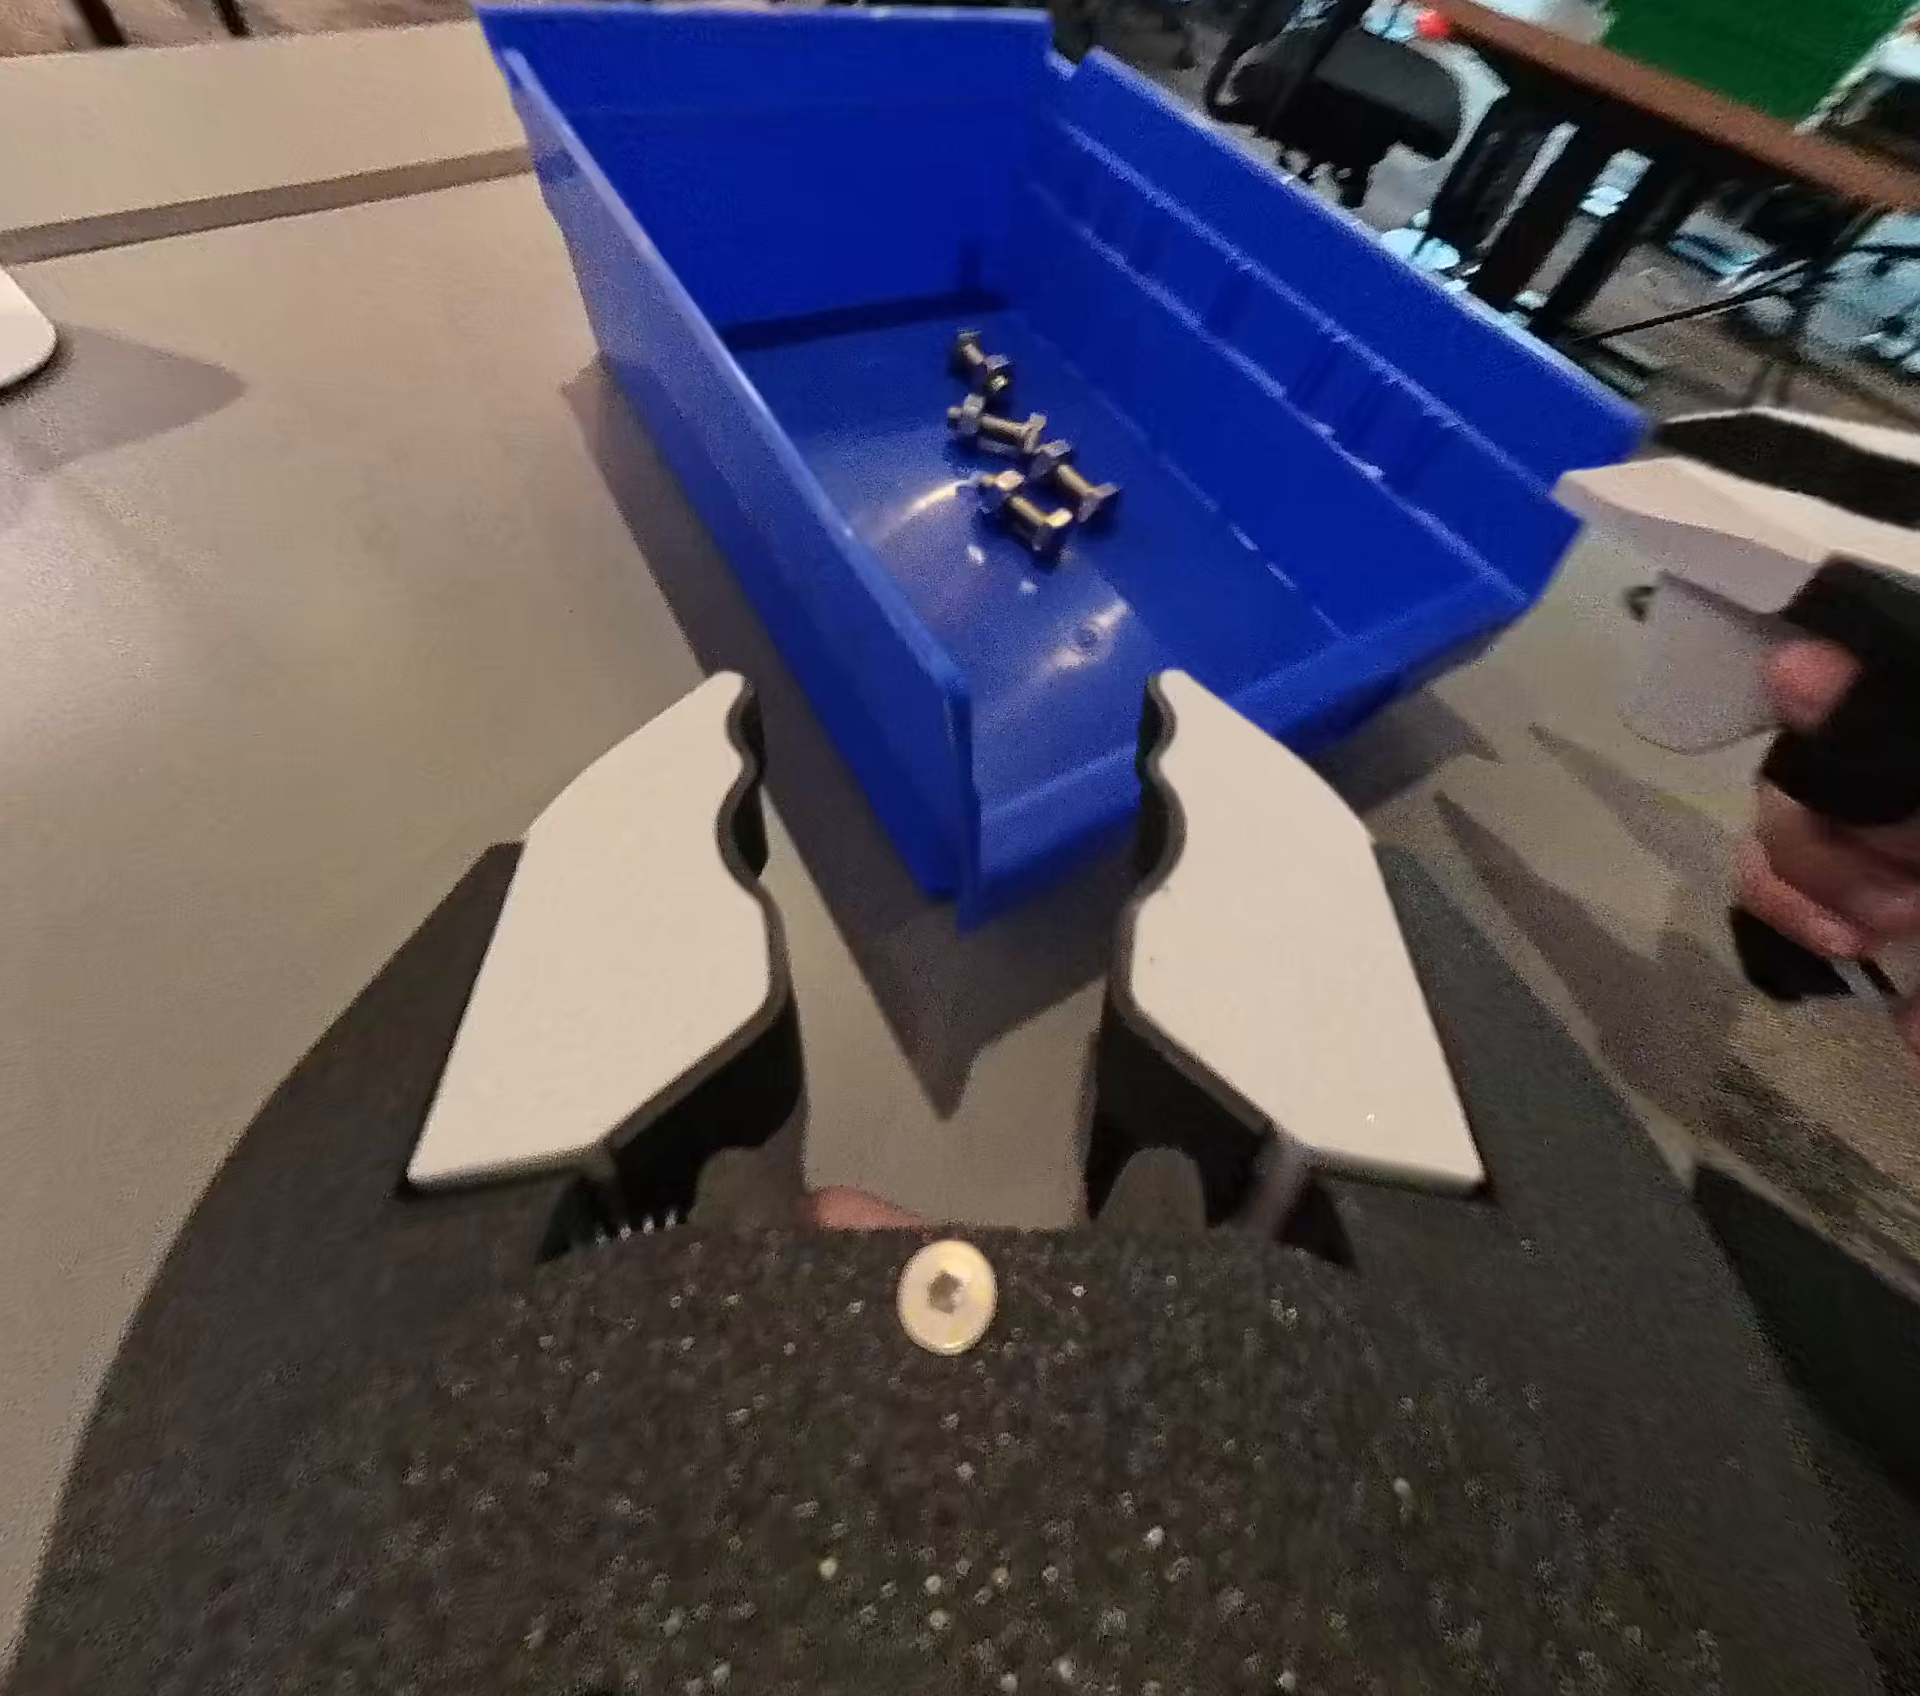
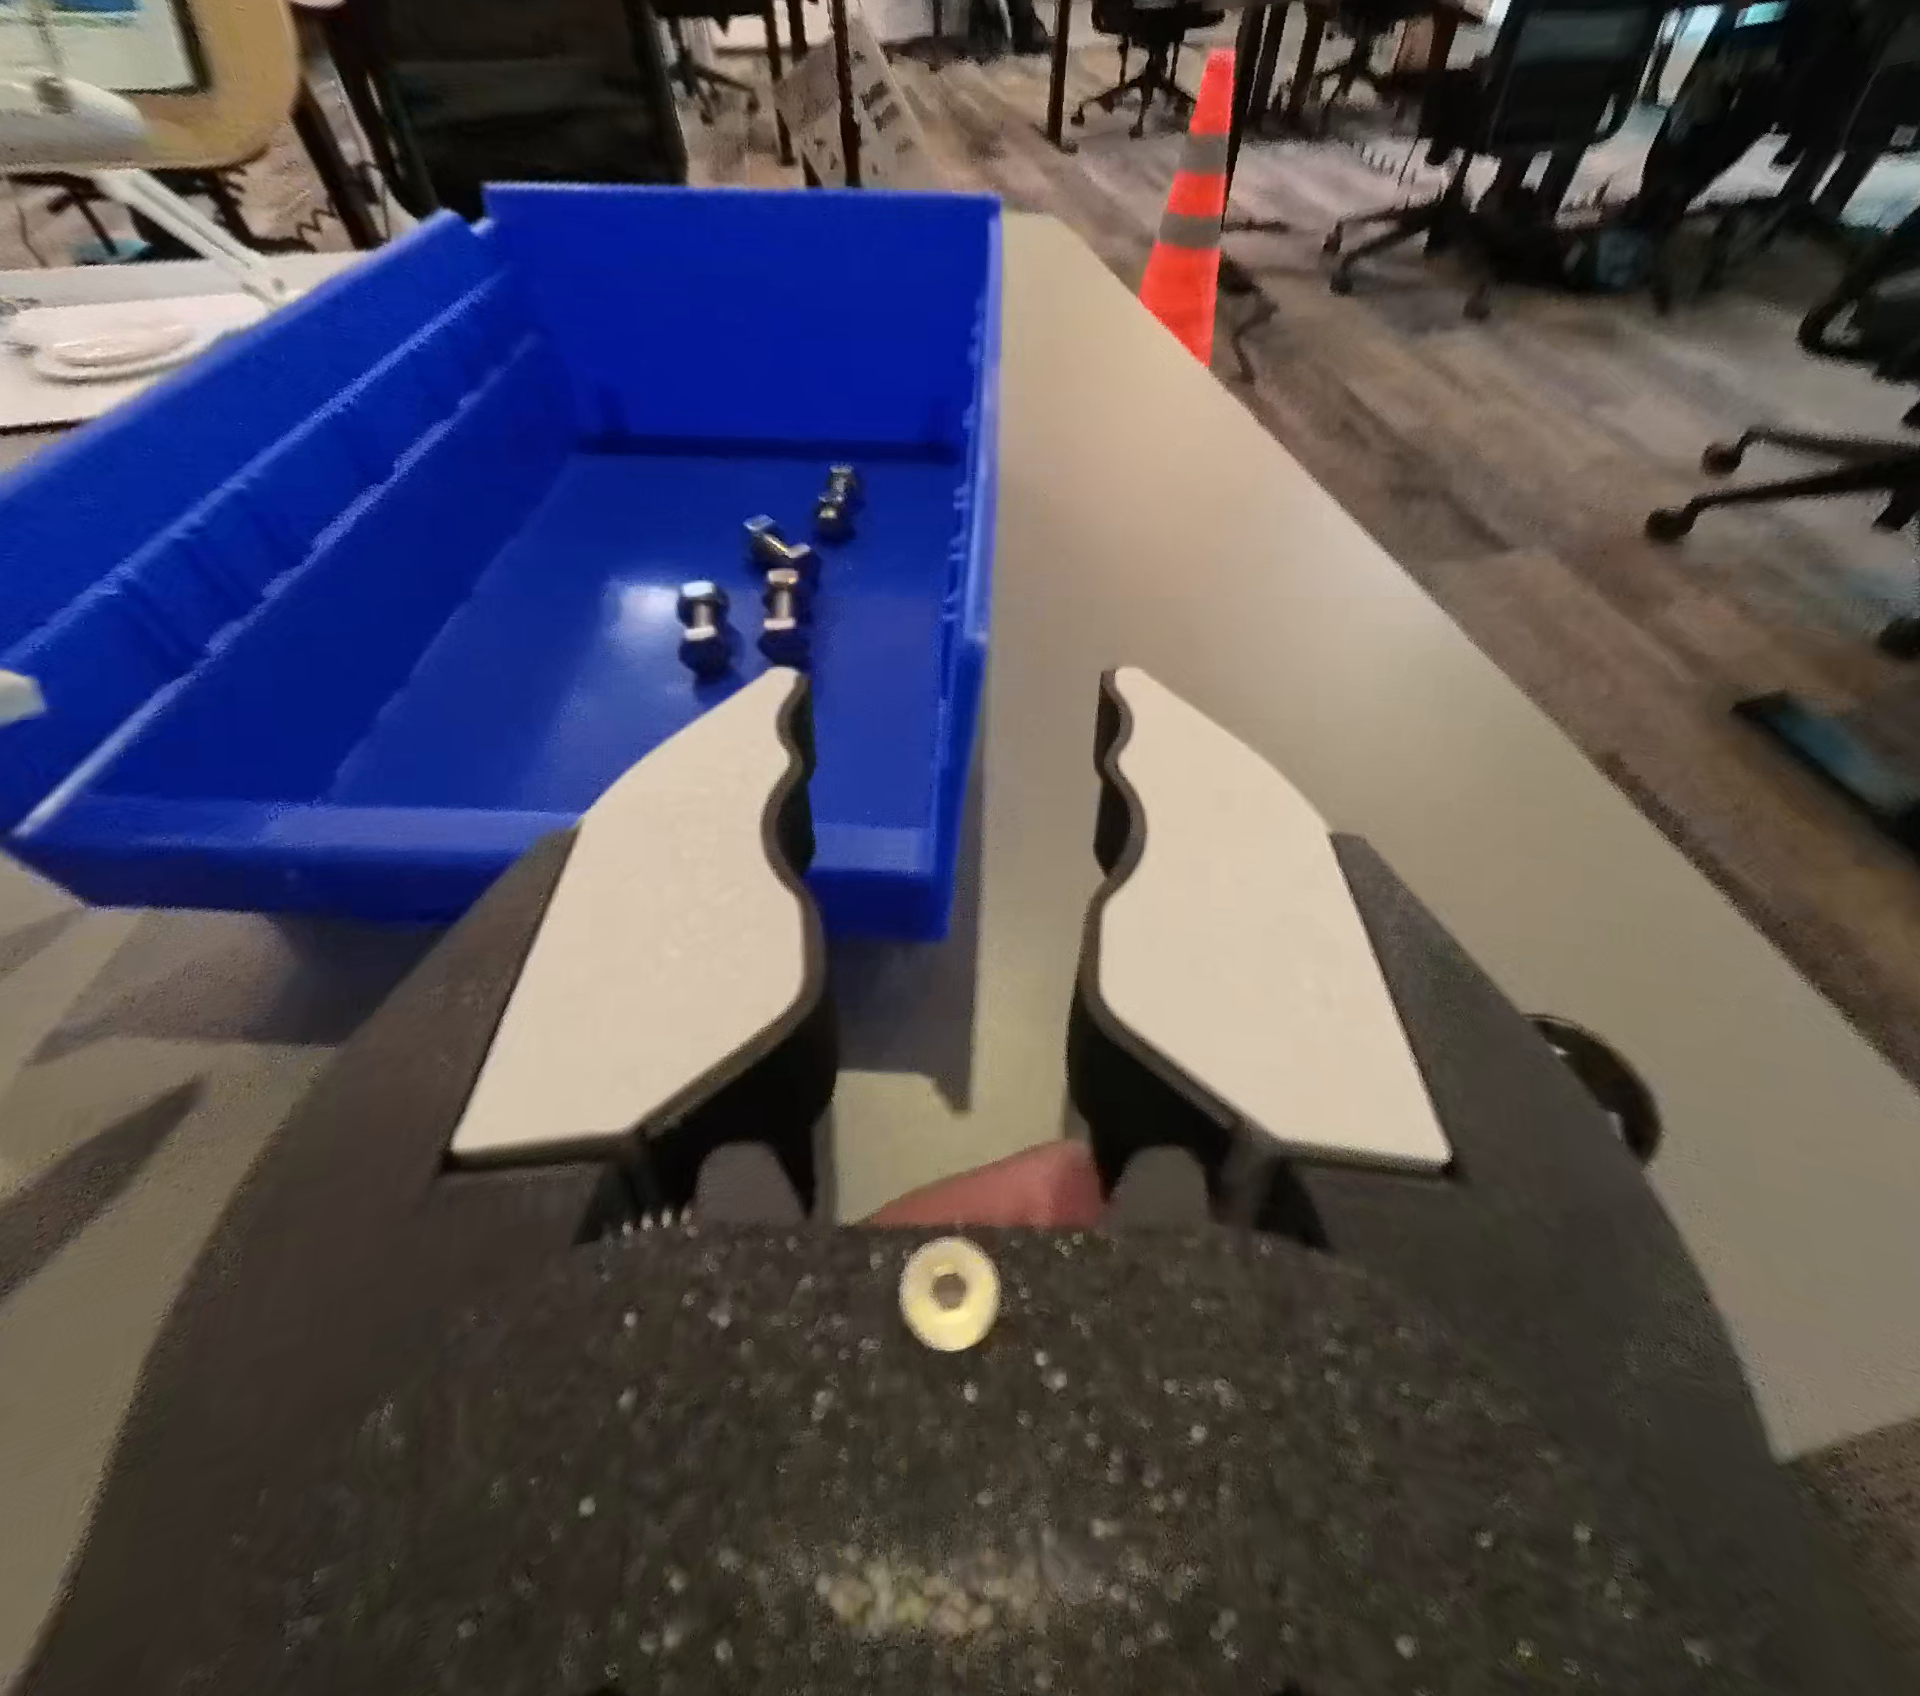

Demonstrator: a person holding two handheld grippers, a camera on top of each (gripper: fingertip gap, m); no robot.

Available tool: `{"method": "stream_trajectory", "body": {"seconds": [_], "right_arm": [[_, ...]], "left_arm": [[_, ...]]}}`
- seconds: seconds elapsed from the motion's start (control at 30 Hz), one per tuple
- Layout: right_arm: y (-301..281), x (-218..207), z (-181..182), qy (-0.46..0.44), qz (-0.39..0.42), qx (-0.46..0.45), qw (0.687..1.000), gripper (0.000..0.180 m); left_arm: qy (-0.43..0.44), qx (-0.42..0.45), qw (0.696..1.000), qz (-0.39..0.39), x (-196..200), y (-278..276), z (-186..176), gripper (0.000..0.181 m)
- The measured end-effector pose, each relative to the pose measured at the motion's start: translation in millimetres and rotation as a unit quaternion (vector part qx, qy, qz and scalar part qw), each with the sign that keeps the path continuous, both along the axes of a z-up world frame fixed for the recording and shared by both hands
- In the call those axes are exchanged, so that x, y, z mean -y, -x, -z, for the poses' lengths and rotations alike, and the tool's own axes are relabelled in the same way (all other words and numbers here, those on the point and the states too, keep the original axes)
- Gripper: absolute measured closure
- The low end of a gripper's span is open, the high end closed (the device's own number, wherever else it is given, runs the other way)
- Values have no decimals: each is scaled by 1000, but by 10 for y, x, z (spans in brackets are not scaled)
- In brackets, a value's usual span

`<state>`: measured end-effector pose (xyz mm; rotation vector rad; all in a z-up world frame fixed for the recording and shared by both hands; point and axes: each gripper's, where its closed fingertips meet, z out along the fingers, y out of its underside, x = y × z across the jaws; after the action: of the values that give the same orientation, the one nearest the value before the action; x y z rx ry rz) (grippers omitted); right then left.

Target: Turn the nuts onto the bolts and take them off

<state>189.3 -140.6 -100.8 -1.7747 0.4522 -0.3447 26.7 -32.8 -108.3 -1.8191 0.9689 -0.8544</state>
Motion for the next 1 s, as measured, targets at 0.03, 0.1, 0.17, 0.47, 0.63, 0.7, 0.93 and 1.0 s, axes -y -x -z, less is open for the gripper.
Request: {"method": "stream_trajectory", "body": {"seconds": [0.03,0.1,0.17,0.47,0.63,0.7,0.93,1.0], "right_arm": [[-37,-50,73,3,-5,-20,1000,130],[-37,-177,164,-7,-31,-63,998,139],[-29,-275,200,-15,-48,-90,995,162],[187,-302,-140,-53,-1,-34,998,176],[788,-286,-588,-122,-33,3,992,176],[1098,-338,-741,-143,-59,12,988,176],[2281,-916,-731,-130,-185,-12,974,175],[2574,-1122,-618,-110,-214,-20,970,175]], "left_arm": [[3,-11,1000,-13,-41,-84,78,113],[10,-31,999,-42,-136,-178,214,123],[6,-34,998,-58,-198,-211,250,149],[-64,-8,989,-131,-318,129,-93,175],[-126,27,979,-154,-260,754,-535,175],[-149,28,973,-174,-253,1099,-672,175],[-147,0,952,-270,-383,2461,-637,173],[-133,-11,946,-296,-468,2785,-524,174]]}}
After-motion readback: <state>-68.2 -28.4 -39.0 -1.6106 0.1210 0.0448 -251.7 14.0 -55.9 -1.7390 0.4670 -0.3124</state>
